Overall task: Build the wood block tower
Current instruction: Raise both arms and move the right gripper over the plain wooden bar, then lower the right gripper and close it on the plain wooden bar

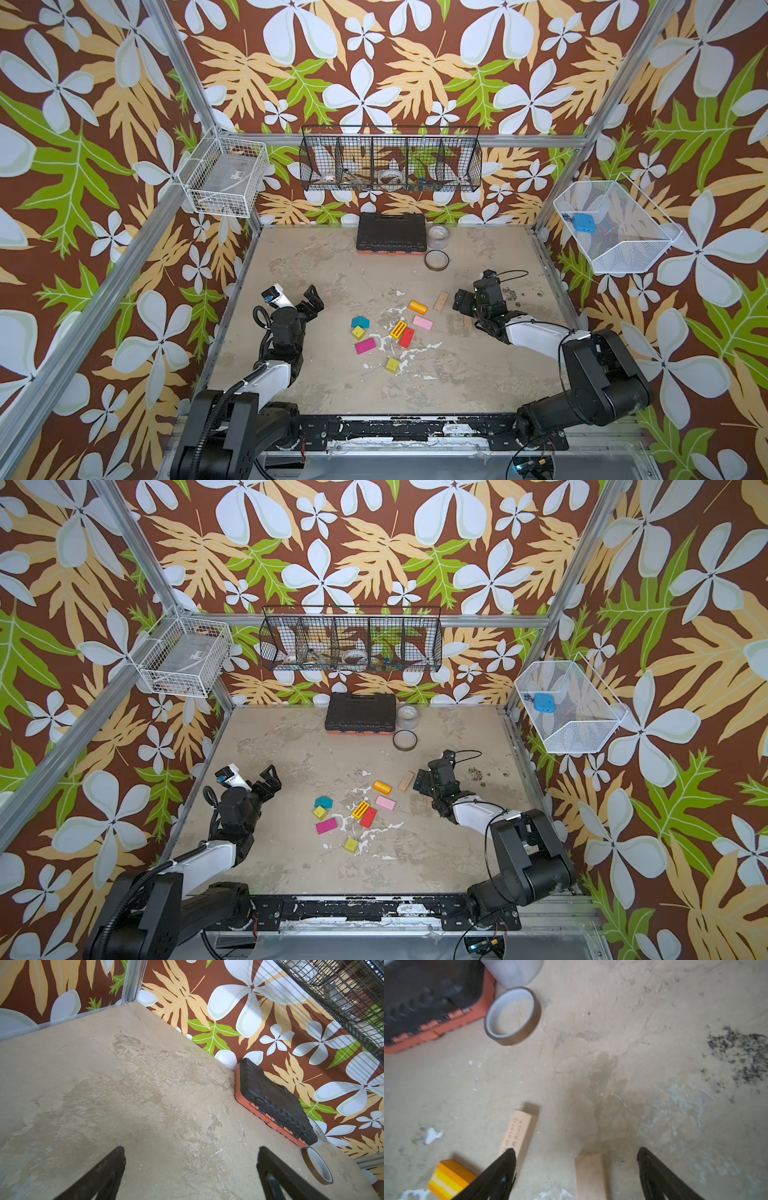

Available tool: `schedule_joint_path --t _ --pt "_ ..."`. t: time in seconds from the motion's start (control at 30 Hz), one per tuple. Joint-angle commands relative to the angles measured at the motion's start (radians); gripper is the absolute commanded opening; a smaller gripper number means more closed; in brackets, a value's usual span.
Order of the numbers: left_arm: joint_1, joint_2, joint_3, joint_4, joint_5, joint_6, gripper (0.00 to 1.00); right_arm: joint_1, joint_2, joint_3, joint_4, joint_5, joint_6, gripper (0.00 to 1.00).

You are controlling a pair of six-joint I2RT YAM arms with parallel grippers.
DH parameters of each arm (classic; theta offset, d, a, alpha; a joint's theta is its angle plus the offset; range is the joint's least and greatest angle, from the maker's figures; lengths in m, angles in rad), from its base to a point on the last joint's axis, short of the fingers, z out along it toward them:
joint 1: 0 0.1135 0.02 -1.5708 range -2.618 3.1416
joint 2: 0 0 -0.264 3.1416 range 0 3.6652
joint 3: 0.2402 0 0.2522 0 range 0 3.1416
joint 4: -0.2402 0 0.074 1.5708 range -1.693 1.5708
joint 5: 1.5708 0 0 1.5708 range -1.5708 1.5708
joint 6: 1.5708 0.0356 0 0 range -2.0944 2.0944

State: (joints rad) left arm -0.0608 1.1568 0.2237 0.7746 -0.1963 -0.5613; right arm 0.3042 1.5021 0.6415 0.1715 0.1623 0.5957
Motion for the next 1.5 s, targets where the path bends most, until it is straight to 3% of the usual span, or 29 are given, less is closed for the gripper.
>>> schedule_joint_path --t 0.0,0.23,0.67,0.93,1.1,1.47 --pt "0.001 0.001 0.009 -0.008 0.017 0.016 1.0 0.005 0.006 -0.004 -0.058 0.042 -0.019 0.87" --pt "0.001 -0.003 0.002 0.0 0.02 0.018 1.0 0.01 0.006 -0.009 -0.077 0.027 -0.025 0.79" --pt "0.001 -0.011 -0.003 0.006 0.027 0.018 1.0 0.02 0.036 -0.032 -0.076 -0.043 -0.014 0.5" --pt "0.001 -0.009 -0.004 0.008 0.028 0.018 1.0 0.053 0.021 -0.052 -0.09 -0.007 -0.004 0.38" --pt "0.002 -0.015 -0.008 0.014 0.031 0.021 1.0 0.091 0.028 -0.042 -0.107 0.026 -0.01 0.23" --pt "0.002 -0.025 -0.018 0.021 0.035 0.021 1.0 0.194 -0.17 -0.148 -0.137 0.022 0.095 0.08"
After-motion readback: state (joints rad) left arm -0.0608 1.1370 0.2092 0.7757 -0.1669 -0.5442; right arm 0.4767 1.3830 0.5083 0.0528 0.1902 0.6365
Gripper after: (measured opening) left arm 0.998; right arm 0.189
